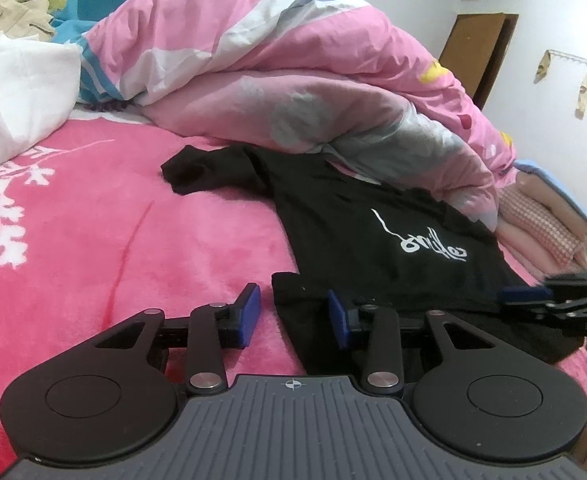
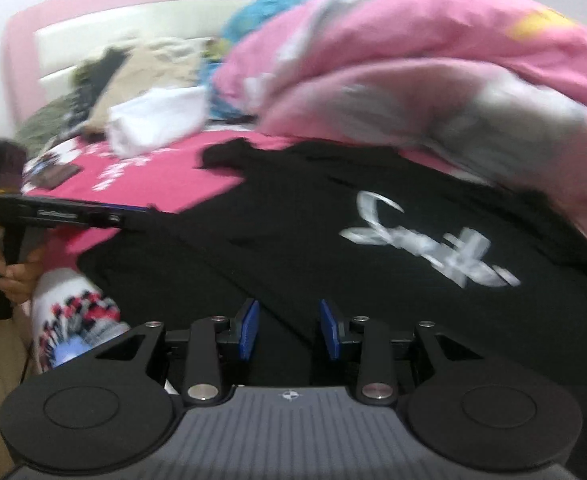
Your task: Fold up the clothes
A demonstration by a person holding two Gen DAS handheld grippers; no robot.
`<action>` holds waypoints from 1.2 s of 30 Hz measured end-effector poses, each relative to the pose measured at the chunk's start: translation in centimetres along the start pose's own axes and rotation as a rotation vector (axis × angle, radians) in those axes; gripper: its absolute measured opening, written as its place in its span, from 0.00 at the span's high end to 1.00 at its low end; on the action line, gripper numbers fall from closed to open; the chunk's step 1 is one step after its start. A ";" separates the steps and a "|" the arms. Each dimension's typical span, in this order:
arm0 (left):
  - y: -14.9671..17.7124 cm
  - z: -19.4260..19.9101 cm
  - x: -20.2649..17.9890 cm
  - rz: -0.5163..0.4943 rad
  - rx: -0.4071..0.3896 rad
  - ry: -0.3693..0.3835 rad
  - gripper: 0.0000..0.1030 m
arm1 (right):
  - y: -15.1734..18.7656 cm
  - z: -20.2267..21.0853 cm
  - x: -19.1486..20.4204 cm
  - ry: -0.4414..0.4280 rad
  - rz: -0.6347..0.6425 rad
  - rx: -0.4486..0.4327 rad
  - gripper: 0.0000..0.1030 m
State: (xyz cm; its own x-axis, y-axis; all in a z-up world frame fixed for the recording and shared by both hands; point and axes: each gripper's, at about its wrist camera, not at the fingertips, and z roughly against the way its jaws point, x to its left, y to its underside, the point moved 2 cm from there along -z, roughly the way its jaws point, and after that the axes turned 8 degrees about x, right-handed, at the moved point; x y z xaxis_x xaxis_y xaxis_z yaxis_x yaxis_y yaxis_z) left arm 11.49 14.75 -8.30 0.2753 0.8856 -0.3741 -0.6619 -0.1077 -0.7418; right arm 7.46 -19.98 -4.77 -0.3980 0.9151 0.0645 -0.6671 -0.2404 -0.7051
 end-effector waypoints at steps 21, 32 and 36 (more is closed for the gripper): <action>0.1 -0.2 0.2 0.006 -0.022 -0.004 0.66 | -3.5 -4.5 2.4 -0.124 0.248 0.055 0.70; 0.1 0.0 0.2 0.007 -0.032 0.007 0.66 | -3.9 -4.8 3.1 -0.121 0.269 0.044 1.00; 0.0 0.3 0.3 0.016 -0.045 0.010 0.66 | -4.4 -4.6 2.8 -0.102 0.248 0.011 1.00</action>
State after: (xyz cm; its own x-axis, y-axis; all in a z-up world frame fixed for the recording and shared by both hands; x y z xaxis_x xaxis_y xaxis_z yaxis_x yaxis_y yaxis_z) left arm 11.42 15.12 -8.23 0.2719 0.8792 -0.3912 -0.6341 -0.1421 -0.7601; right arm 12.22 -14.90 -4.69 -0.6114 0.7904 -0.0383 -0.5476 -0.4575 -0.7006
